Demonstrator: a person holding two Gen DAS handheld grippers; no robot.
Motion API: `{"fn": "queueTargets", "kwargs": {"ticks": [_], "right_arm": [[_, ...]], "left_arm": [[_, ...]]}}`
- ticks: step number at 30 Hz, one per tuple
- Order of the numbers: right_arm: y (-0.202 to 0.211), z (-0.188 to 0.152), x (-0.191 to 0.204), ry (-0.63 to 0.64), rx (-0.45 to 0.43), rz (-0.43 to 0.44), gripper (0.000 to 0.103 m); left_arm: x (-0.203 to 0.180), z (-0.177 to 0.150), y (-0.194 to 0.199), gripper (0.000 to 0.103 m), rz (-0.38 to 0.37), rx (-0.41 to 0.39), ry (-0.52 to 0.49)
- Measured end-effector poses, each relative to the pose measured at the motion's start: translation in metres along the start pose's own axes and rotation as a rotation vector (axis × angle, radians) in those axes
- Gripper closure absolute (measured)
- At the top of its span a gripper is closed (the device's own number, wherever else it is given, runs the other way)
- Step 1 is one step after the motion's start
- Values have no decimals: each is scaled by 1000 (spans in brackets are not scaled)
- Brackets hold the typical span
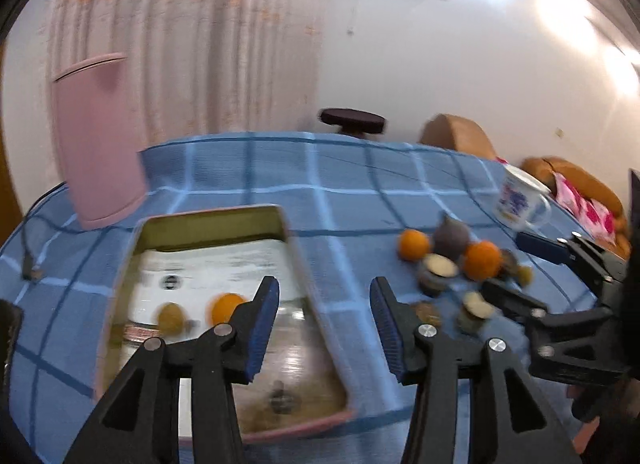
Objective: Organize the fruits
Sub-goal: 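Grasp the round brown cut slice with the right tool, then grasp the dark brown round fruit with the left tool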
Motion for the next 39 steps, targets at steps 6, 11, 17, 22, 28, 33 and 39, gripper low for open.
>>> {"fn": "queueTargets", "kwargs": {"ticks": [6, 11, 17, 22, 28, 33, 39], "right_arm": [[-11, -14, -7, -51, 94, 94, 32], [-28, -18, -10, -71, 178, 129, 46], [-38, -22, -8, -67, 228, 157, 67], [-19, -19, -25, -144, 134, 92, 67], [-7, -18, -48, -251, 72, 63, 67], [-7, -15, -47, -247, 68, 65, 67], [-9, -17, -47, -250, 80, 77, 67]], "left_arm": [[-28, -2, -14, 53, -30, 40, -51], [-30, -5, -22, 53, -31, 61, -48], [-37, -10, -24, 53, -42, 69, -60], [-48, -9, -28, 54, -83, 81, -76], [-67, -10, -52, 55, -132, 148, -100], [-82, -12, -61, 59, -111, 179, -165], [-82, -7, -72, 59, -56, 194, -184]]}}
Point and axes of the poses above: each gripper's, at about its wrist camera, not at the fingertips, and y roughly against the way its jaws point, x to its left, z to its top, the point moved 3 cm from there along -y, roughly the way its jaws point, and after that the axes turned 4 degrees about -y, right-handed, at the moved point
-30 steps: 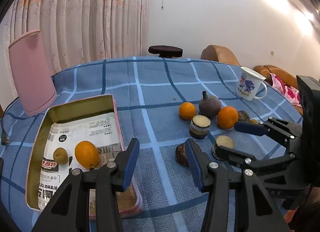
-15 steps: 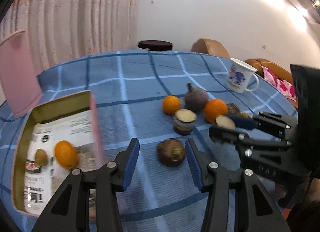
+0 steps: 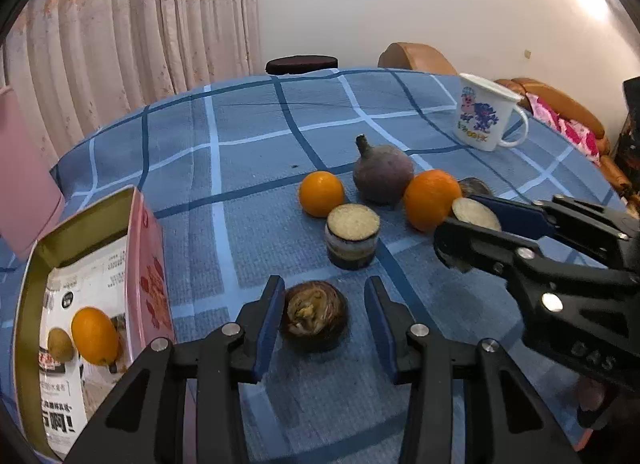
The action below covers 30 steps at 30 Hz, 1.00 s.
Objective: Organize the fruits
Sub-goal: 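Grasp the dark brown round fruit with the left tool, then carry the dark brown fruit in the left tool and the slice in the right tool over the tin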
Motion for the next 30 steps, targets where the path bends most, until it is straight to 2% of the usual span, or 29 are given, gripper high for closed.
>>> {"fn": "queueTargets", "kwargs": {"ticks": [7, 12, 21, 30], "right_arm": [[-1, -1, 1, 2, -8, -2, 67], [-1, -1, 1, 1, -9, -2, 67], [1, -1, 1, -1, -21, -1, 67], [6, 0, 2, 3, -40, -2, 67]], "left_arm": [[13, 1, -18, 63, -17, 71, 46], [8, -2, -13, 64, 5, 70, 9], [10, -9, -5, 64, -2, 64, 30], [10, -14, 5, 65, -41, 34, 28]]}}
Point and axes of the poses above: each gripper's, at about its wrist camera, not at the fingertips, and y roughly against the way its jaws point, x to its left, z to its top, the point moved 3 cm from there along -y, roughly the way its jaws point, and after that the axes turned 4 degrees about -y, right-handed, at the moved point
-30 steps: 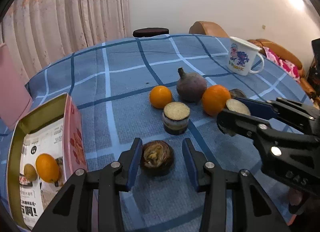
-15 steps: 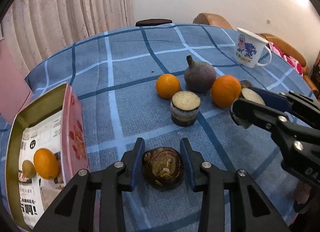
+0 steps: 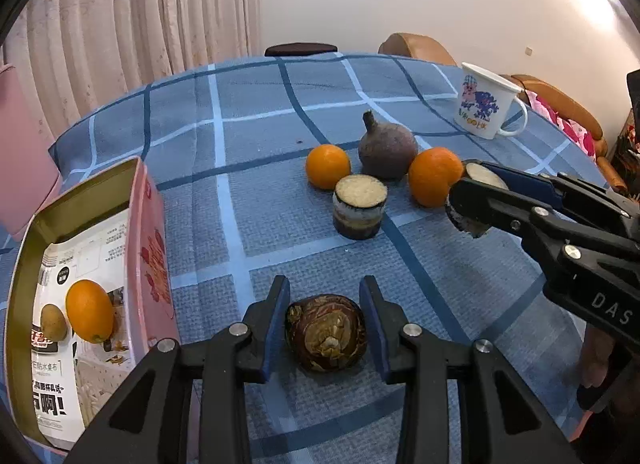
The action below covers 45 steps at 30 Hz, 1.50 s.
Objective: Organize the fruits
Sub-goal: 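Carry the dark brown fruit in the left tool and the slice in the right tool over the tin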
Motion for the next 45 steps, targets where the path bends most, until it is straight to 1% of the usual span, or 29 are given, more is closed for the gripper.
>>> {"fn": "queueTargets", "kwargs": {"ticks": [4, 9, 16, 23, 36, 45], "right_arm": [[5, 0, 1, 7, -22, 2, 67], [8, 0, 3, 18, -37, 15, 67], [12, 0, 7, 33, -57, 33, 67], [15, 0, 9, 42, -72, 39, 67], [21, 0, 13, 60, -106, 44, 67], [31, -1, 17, 83, -157, 43, 67]], "left_arm": [[-2, 0, 8, 65, 12, -39, -8], [1, 1, 17, 65, 15, -86, 6], [-1, 1, 29, 65, 60, -150, -4], [-2, 2, 39, 65, 88, -205, -10], [-2, 1, 50, 65, 119, -262, -15], [0, -2, 60, 65, 135, -311, 6]]}}
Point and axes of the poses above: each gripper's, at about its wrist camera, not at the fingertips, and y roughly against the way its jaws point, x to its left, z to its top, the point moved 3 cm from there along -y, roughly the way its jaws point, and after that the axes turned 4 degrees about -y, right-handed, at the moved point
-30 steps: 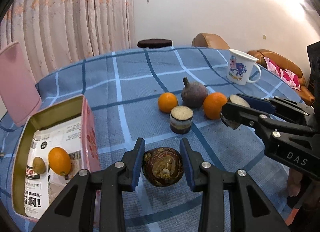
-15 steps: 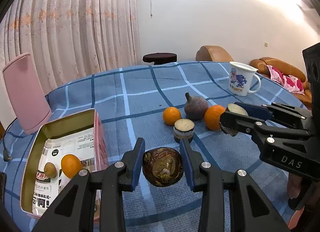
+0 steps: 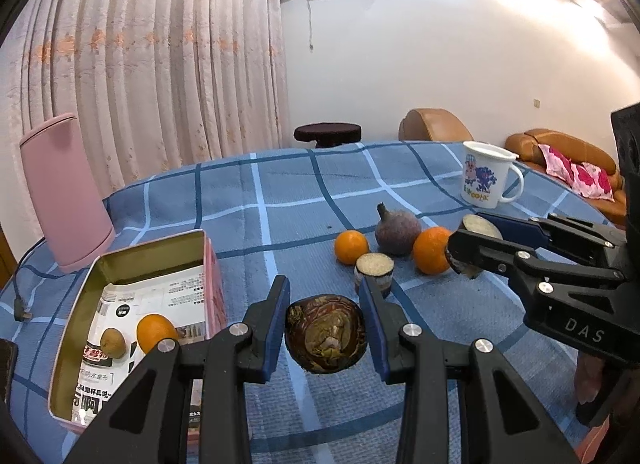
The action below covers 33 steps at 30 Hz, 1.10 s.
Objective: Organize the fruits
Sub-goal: 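Carry the dark brown fruit in the left tool and the slice in the right tool over the tin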
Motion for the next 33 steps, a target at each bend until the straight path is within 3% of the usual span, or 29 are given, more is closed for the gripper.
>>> {"fn": "queueTargets", "kwargs": {"ticks": [9, 21, 33], "right_arm": [[10, 2, 12, 46, -71, 5, 67], [2, 11, 34, 84, -66, 37, 67], [-15, 27, 64, 124, -52, 110, 67]], "left_arm": [[9, 0, 12, 65, 27, -50, 29], [33, 1, 26, 65, 73, -97, 77], [59, -4, 29, 65, 120, -76, 106]]}}
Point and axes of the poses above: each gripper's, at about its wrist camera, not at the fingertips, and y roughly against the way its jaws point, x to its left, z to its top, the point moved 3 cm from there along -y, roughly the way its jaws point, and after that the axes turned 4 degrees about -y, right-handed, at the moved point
